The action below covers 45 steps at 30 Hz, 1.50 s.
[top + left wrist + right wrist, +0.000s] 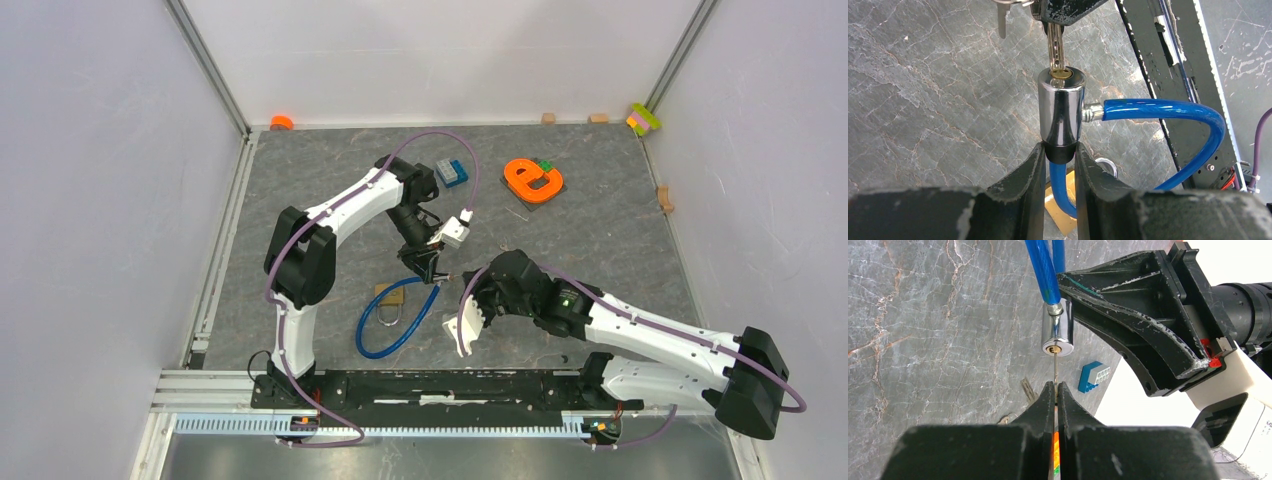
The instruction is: Unlock with the key
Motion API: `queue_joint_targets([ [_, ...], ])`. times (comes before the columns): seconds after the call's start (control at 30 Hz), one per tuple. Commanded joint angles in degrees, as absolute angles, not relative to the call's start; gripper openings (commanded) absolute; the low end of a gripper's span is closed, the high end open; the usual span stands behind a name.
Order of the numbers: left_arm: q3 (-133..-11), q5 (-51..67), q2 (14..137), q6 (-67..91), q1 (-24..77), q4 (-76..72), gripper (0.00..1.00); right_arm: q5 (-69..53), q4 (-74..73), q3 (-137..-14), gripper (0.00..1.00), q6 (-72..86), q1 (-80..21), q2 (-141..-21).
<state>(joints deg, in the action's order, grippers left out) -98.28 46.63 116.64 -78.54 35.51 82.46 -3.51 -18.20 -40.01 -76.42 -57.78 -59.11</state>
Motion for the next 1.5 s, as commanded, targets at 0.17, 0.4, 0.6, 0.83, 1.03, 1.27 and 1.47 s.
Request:
queue_joint_targets([
  [0.17,-99.1,48.6,115.1,-80.2,35.8,84.4,0.02,-4.6,-18.5,-40.1,0.0,-77.3,-58.8,-59.9],
  [0.4,-99.2,48.7,115.2,-80.1,35.8,84.4,0.02,-4.2,-18.0,-40.6,0.0,-77.2,-58.9,-60.1],
  [0.6,-99.2,49.5,115.1,-80.1,35.8,84.4,0.02,-3.5,-16.9,-39.7,0.0,-77.0,-59.2,-60.3],
  [0.83,-99.8,51.4,115.4,-80.8,35.8,86.0,0.02,-2.3,-13.4,-38.1,0.0,-75.8,-59.4,-60.3],
  [1.03,-101.3,53.1,116.5,-80.0,35.8,87.5,0.02,-1.8,-10.3,-36.9,0.0,-74.4,-59.7,-60.6],
  [1.27,-101.9,56.8,117.0,-79.1,35.8,88.6,0.02,-0.8,-4.9,-33.9,0.0,-73.0,-60.3,-60.7],
  [1.47,-102.5,59.2,117.1,-80.2,35.8,90.6,0.02,-0.6,1.1,-30.9,0.0,-72.0,-60.2,-60.2],
])
